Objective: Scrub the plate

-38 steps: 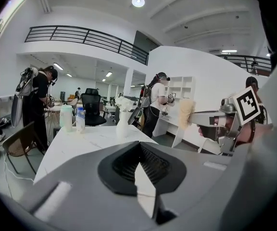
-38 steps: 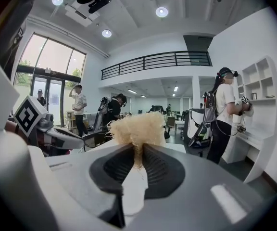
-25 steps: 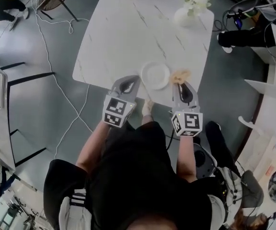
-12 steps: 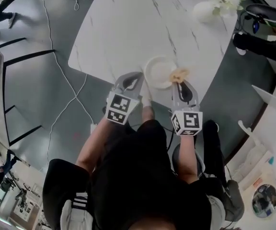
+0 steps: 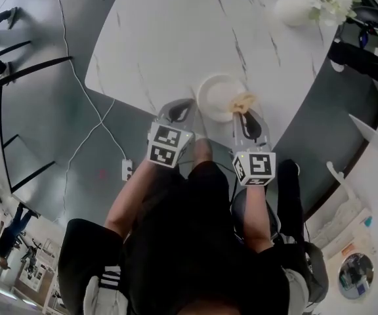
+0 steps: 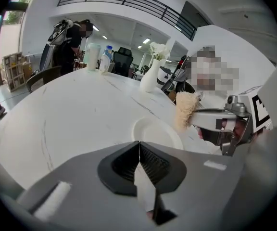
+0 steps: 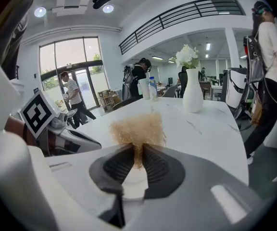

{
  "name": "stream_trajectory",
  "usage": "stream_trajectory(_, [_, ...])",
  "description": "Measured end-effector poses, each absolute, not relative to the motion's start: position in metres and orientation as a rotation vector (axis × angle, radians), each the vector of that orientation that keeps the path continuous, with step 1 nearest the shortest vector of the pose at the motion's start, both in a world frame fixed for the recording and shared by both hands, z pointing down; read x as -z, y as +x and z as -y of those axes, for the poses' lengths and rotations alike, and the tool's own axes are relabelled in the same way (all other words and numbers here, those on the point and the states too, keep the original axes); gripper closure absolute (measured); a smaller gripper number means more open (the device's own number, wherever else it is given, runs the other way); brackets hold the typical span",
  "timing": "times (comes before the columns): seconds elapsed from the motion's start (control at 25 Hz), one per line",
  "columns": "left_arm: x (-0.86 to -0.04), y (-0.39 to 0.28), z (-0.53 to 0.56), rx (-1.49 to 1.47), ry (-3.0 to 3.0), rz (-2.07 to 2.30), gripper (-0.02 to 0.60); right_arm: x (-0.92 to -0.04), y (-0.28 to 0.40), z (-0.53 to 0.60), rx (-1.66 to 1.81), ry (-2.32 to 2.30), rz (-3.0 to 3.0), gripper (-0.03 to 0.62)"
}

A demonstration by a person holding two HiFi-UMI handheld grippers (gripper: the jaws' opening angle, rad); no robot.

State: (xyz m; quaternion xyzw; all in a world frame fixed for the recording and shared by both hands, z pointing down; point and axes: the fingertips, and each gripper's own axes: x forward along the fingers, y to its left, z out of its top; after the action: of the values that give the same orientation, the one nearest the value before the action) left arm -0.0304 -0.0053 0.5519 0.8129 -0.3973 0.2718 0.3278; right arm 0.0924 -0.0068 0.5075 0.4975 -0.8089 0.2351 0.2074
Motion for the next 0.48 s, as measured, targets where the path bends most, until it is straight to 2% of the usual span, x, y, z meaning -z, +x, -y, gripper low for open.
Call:
stream_trajectory(0.04, [-0.555, -0.029, 0.005, -0.712, 2.120, 1.030, 0.552, -0.510, 0.093, 0.007, -0.657, 1.383, 2.250, 0.539])
stream_trajectory(0.08, [-0.557, -0.028, 0.004, -0.713, 2.113, 1.016, 0.504, -0.512, 0.093, 0.008, -0.658, 1.381, 2.249, 0.539])
stream_trajectory(0.16, [-0.562, -0.025, 0.004, -0.715, 2.097, 0.995, 0.483, -0.513, 0.092, 0.010, -0.654, 1.373, 2.251, 0.539])
stream_trajectory(0.28, [-0.570, -0.023, 0.002, -0.733, 2.056, 0.965, 0.393, -0.514, 0.089, 0.015, -0.648, 1.364, 2.258, 0.539])
stream_trajectory(0.48, [-0.578, -0.016, -0.003, -0.759, 2.004, 0.911, 0.383, -0.519, 0.088, 0.019, -0.655, 1.360, 2.258, 0.539])
